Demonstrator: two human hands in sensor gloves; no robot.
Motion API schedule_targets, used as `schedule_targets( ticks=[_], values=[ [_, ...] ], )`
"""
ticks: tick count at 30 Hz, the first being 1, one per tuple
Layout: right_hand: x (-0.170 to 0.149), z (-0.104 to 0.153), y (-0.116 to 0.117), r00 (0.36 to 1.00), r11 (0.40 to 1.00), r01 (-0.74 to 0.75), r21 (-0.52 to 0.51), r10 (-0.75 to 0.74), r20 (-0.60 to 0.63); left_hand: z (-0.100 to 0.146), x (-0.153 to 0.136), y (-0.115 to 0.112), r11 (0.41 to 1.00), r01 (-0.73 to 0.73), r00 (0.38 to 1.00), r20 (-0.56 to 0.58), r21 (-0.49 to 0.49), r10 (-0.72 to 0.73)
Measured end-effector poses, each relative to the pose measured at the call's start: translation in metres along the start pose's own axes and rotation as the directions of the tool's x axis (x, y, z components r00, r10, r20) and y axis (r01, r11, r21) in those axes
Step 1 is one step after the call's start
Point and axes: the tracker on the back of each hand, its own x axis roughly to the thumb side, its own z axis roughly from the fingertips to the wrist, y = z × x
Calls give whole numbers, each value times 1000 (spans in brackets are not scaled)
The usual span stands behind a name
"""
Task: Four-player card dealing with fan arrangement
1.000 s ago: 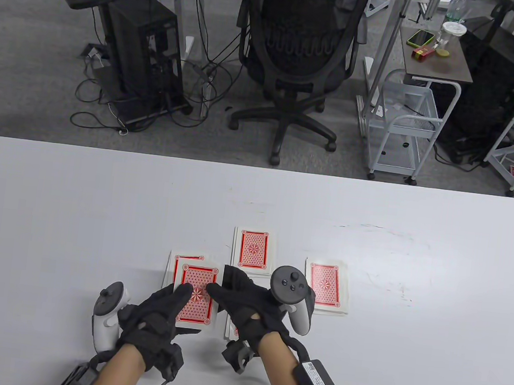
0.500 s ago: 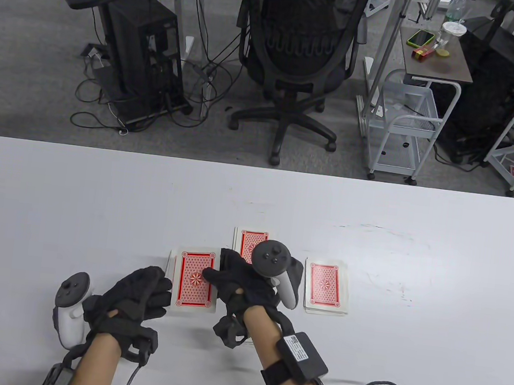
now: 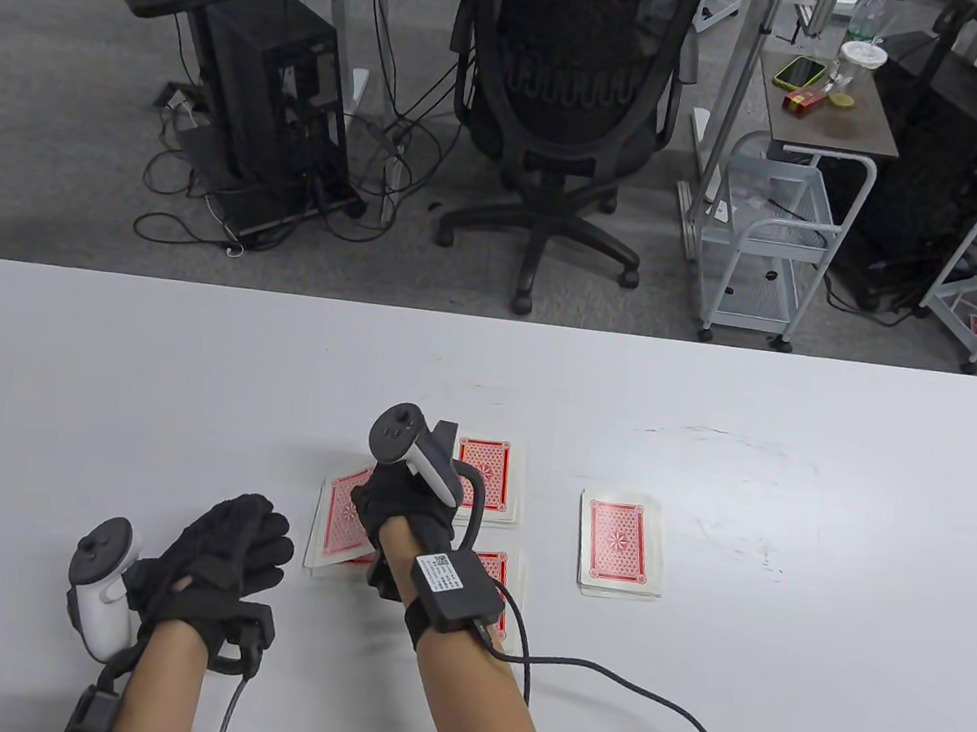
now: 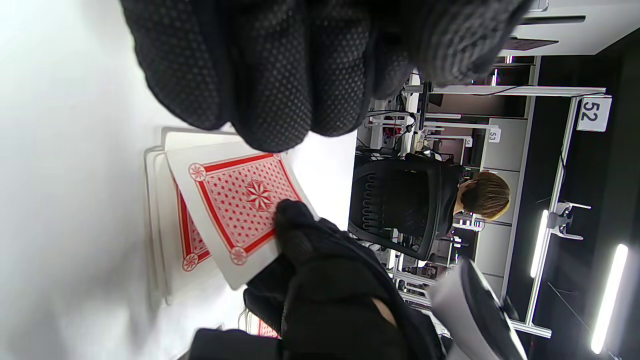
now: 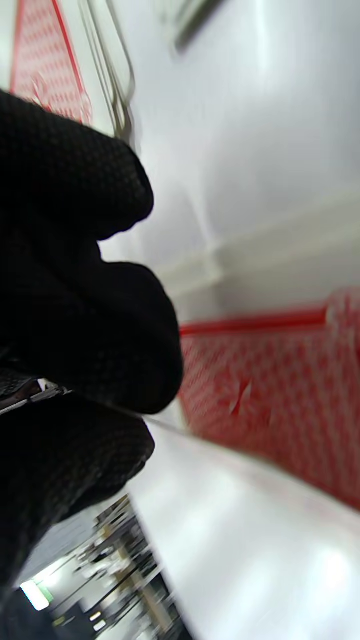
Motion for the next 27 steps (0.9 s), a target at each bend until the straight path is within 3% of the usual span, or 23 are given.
schedule_targets(
  ticks=[4, 6, 12, 18, 23, 27],
  values=[
    [8, -1, 13, 961, 961, -275, -20, 274, -43, -1, 1, -4, 999, 52, 999, -9, 1, -52],
    [10, 0, 15, 946, 945, -324, -37, 323, -40, -1, 1, -5, 997, 82, 997, -13, 11, -82],
    [9, 19, -5, 969, 966, -246, -85, 248, 20, -2, 0, -13, 989, 149, 989, -15, 2, -149],
    [-15, 62, -38, 985, 984, -142, -108, 151, 85, -7, 3, -34, 946, 323, 944, 83, -24, -320],
    [-50, 96, -48, 981, 979, -149, -141, 165, 103, -4, 10, -58, 861, 508, 843, 218, -19, -492],
    [-76, 113, -38, 984, 984, -142, -104, 152, 93, 1, 13, -84, 749, 662, 704, 352, -11, -617]
  ],
)
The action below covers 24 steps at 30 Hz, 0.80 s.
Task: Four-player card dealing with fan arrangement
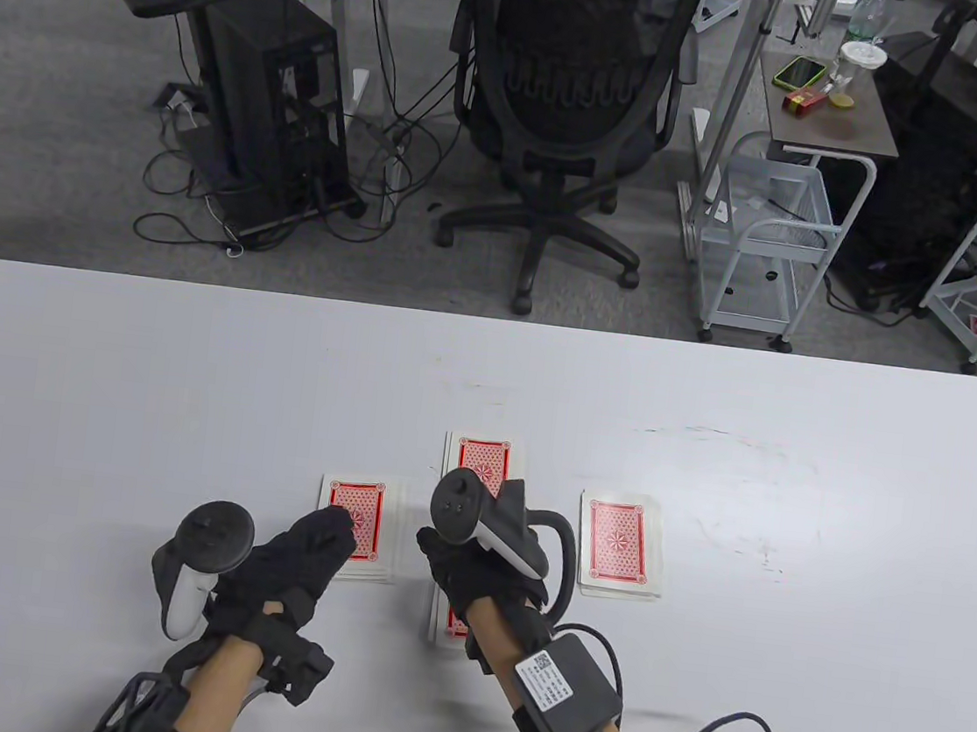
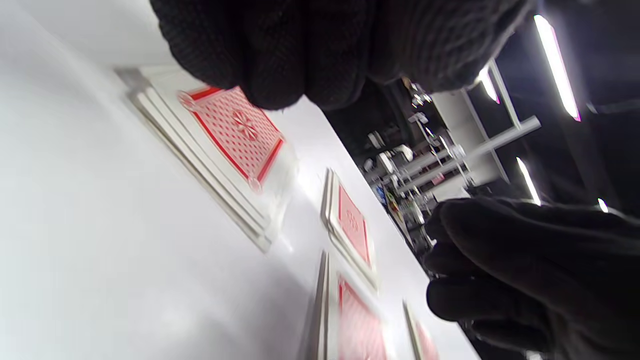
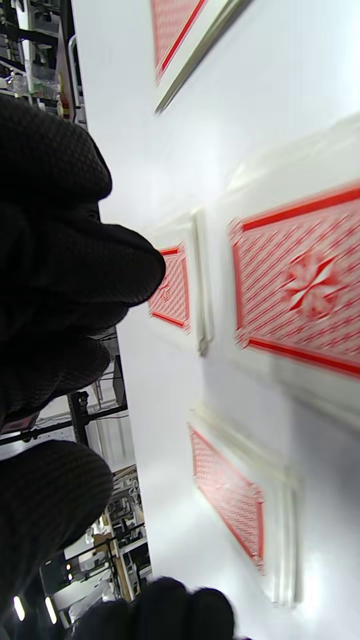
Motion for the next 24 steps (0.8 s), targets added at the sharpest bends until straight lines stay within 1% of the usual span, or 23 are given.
schedule_targets(
  ticks=[2, 6, 8, 11, 16, 18, 21, 24],
  values=[
    [-6, 5, 9, 1000, 999, 13, 36, -12, -10, -1, 7, -10, 996, 88, 996, 35, -25, -87],
    [-9, 10, 34, 998, 984, 33, 176, -25, -49, -1, 13, -32, 974, 210, 976, 67, -87, -205],
    [-7, 12, 43, 998, 974, 22, 223, -11, -54, -1, 14, -39, 959, 265, 963, 75, -95, -259],
    [-1, 12, 56, 998, 960, -22, 279, 36, -43, 0, 16, -43, 942, 326, 944, 78, -82, -320],
    [7, 9, 76, 995, 922, -51, 384, 78, -56, 1, 12, -42, 943, 324, 945, 59, -78, -320],
    [10, 10, 82, 991, 899, -107, 424, 133, -33, 1, 11, -41, 942, 327, 945, 53, -74, -324],
    [8, 10, 81, 996, 907, -24, 421, 56, -65, 1, 10, -38, 946, 318, 948, 47, -59, -316],
    [7, 9, 79, 996, 912, 8, 409, 27, -80, 1, 9, -38, 949, 309, 951, 49, -59, -307]
  ],
)
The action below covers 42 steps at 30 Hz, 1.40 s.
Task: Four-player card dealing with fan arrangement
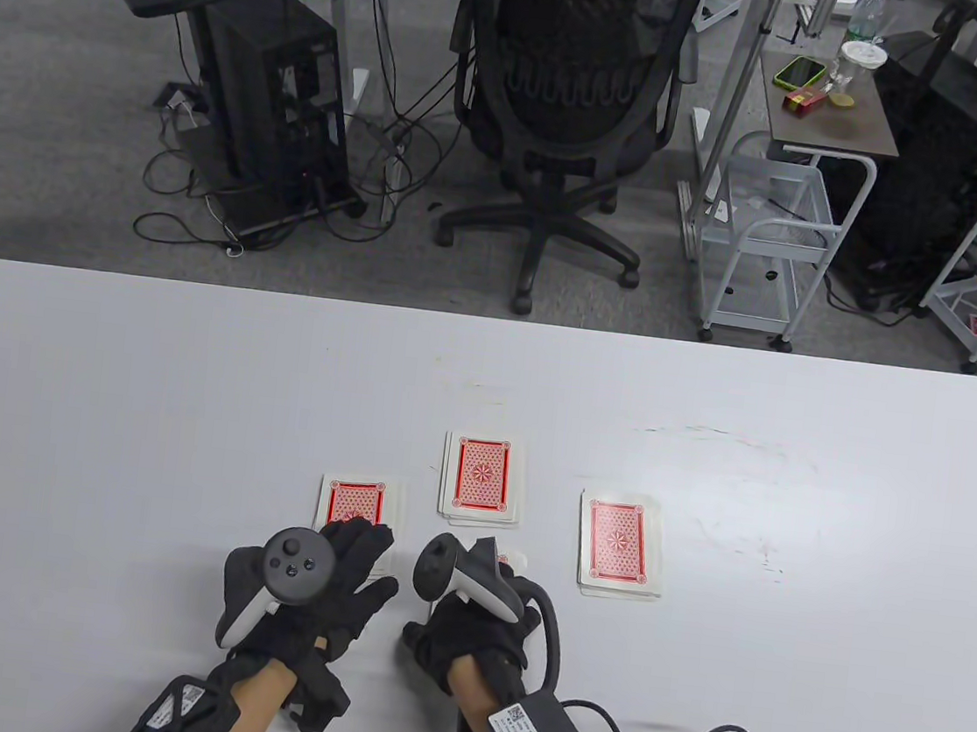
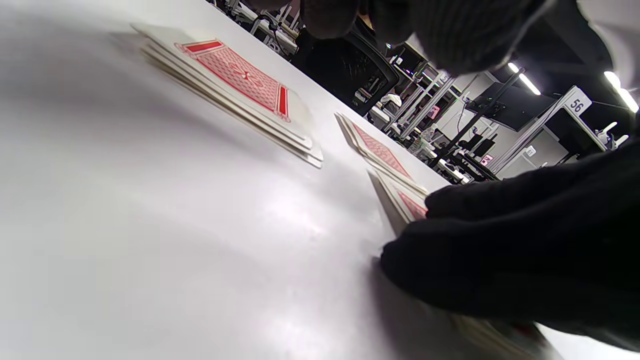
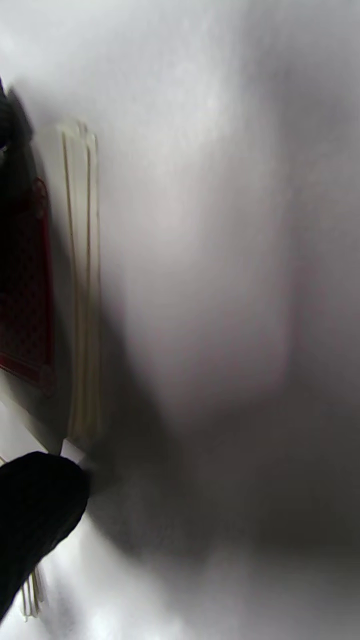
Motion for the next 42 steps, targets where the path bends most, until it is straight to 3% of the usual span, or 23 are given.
schedule_targets(
  ticks=[11, 16, 22, 25, 28, 34, 38, 42],
  values=[
    [5, -4, 2, 999, 995, -27, -93, 23, -39, 0, 0, 0, 1000, 17, 1000, 0, 18, -17],
    [12, -7, 8, 995, 992, -82, -92, 77, -57, 0, 0, 0, 1000, 13, 1000, -1, 18, -13],
    [11, -4, 6, 984, 971, -163, -177, 146, -106, 0, 1, 0, 1000, 11, 1000, -3, 22, -11],
    [7, -1, -1, 985, 965, -162, -205, 145, -92, 0, 0, 0, 1000, 4, 1000, -5, 24, -4],
    [-1, 1, -8, 997, 986, -77, -151, 72, -40, 0, 0, 1, 1000, -11, 1000, -3, 26, 11],
    [-18, 6, -21, 992, 992, 106, -74, -101, 69, 0, -2, 3, 992, -120, 993, 8, 31, 120],
    [-25, 16, -33, 978, 972, 168, -162, -144, 152, 1, -3, 7, 960, -278, 961, 21, 36, 277],
    [-17, 32, -47, 967, 940, 157, -302, -84, 241, 2, -5, 5, 858, -514, 858, 23, 9, 513]
  ],
)
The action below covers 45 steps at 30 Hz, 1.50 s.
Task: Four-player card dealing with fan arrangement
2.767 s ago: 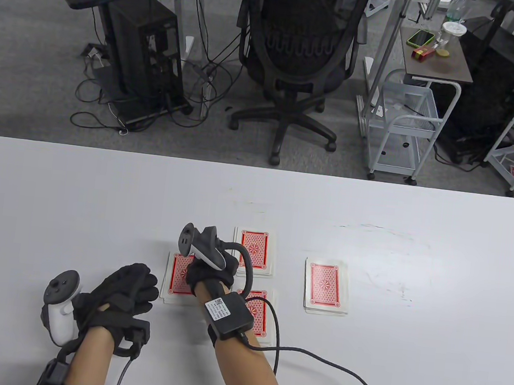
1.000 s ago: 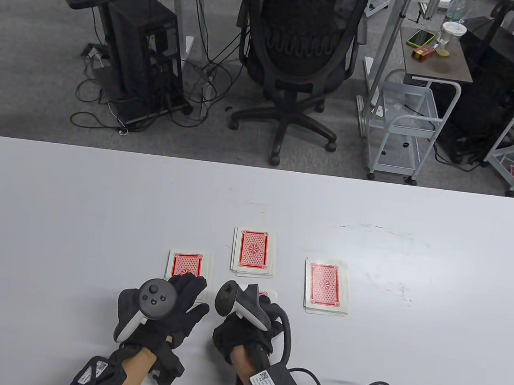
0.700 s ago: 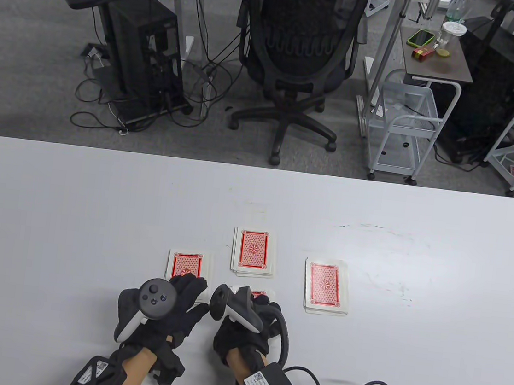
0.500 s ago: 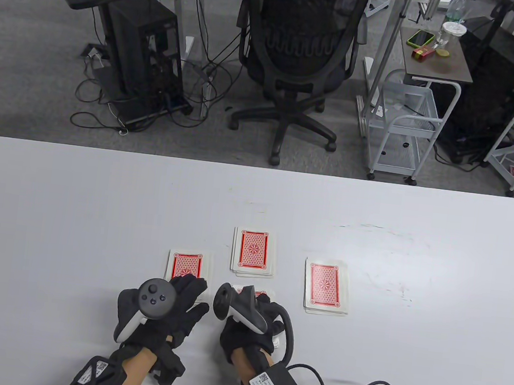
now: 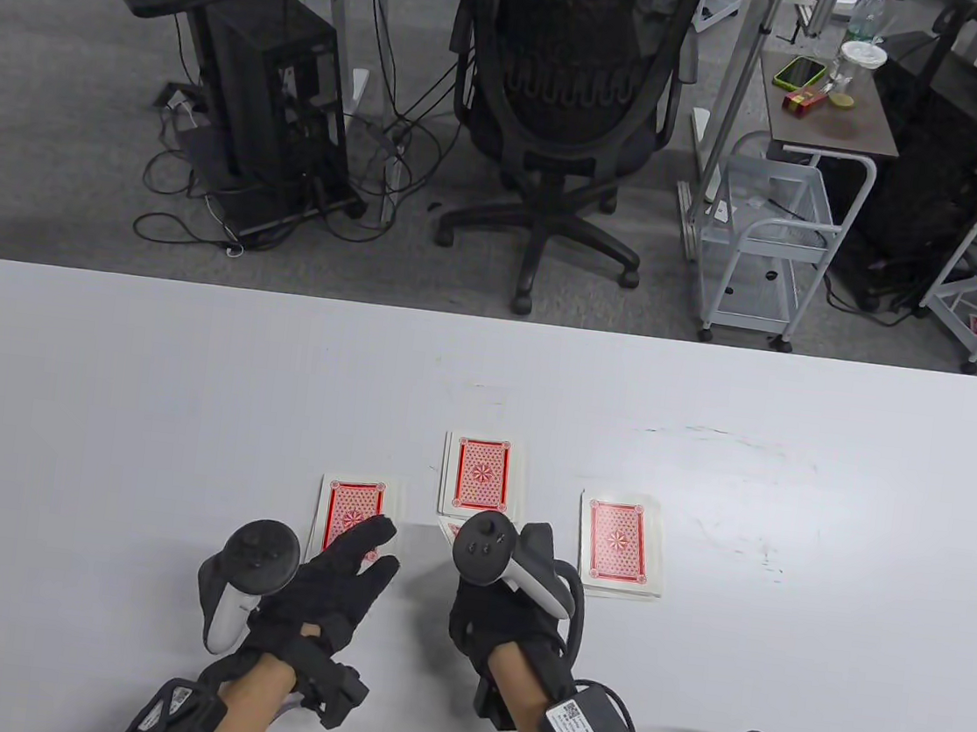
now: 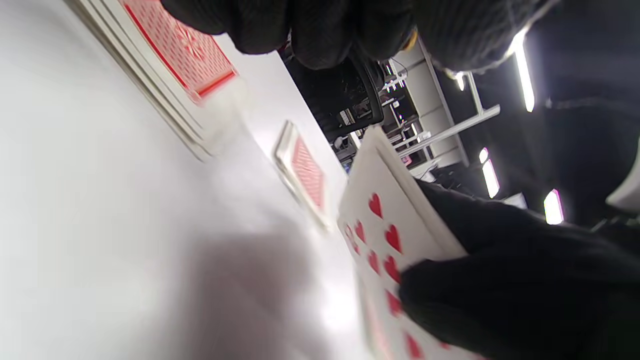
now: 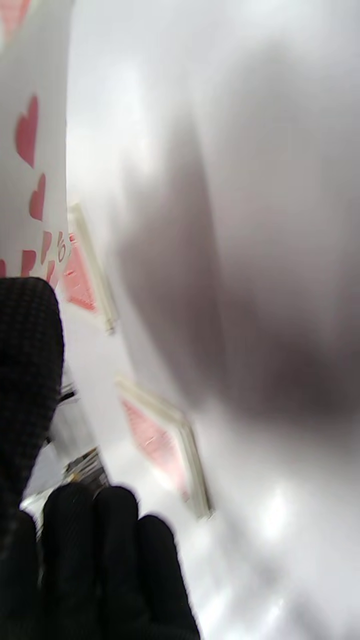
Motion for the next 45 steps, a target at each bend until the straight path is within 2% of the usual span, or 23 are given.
schedule_targets(
  ticks=[2, 4, 6, 9, 12, 16, 19, 22, 25, 31, 34, 38, 40, 42, 44, 45],
  values=[
    [12, 7, -7, 994, 992, -51, -118, 61, 86, 1, -2, -2, 987, -162, 987, -1, -21, 162],
    [22, 12, -10, 987, 978, -81, -193, 106, 123, 1, -3, -6, 953, -300, 954, -2, -52, 300],
    [34, 18, -11, 971, 956, -84, -280, 141, 191, 2, -5, -10, 901, -425, 905, -14, -89, 425],
    [53, 26, -7, 945, 930, -95, -355, 196, 262, 1, -9, -18, 784, -599, 798, -34, -164, 602],
    [67, 29, 1, 918, 920, -142, -364, 261, 300, 0, -11, -26, 669, -701, 698, -48, -247, 714],
    [79, 30, 13, 893, 928, -144, -343, 271, 358, -1, -14, -33, 590, -756, 633, -87, -283, 769],
    [78, 30, 14, 883, 928, -121, -353, 264, 389, -1, -17, -33, 586, -772, 622, -98, -246, 777],
    [67, 27, 11, 881, 954, 63, -292, 84, 466, -1, -20, -31, 591, -777, 620, -99, -217, 778],
    [58, 24, 6, 854, 975, 118, -190, -2, 520, -2, -21, -29, 606, -771, 631, -109, -193, 768],
    [45, 20, 2, 836, 978, 166, -127, -71, 544, -3, -18, -30, 629, -763, 646, -143, -150, 750],
    [39, 17, -3, 814, 977, 202, -76, -124, 567, -3, -12, -29, 640, -763, 646, -167, -92, 745],
    [32, 18, -16, 763, 955, 295, 5, -239, 601, -7, -1, -22, 697, -714, 698, -157, -67, 699],
    [25, 21, -24, 761, 932, 361, -16, -285, 583, -9, 11, -18, 725, -687, 724, -129, -42, 678],
    [15, 25, -31, 749, 881, 471, -33, -380, 543, -11, 24, -13, 806, -592, 804, -86, -26, 588],
    [3, 30, -33, 725, 797, 598, -91, -489, 486, -12, 36, -10, 899, -438, 898, -32, 6, 438],
    [-5, 32, -32, 691, 733, 671, -115, -561, 455, -12, 40, -10, 925, -380, 925, -12, 19, 380]
  ],
)
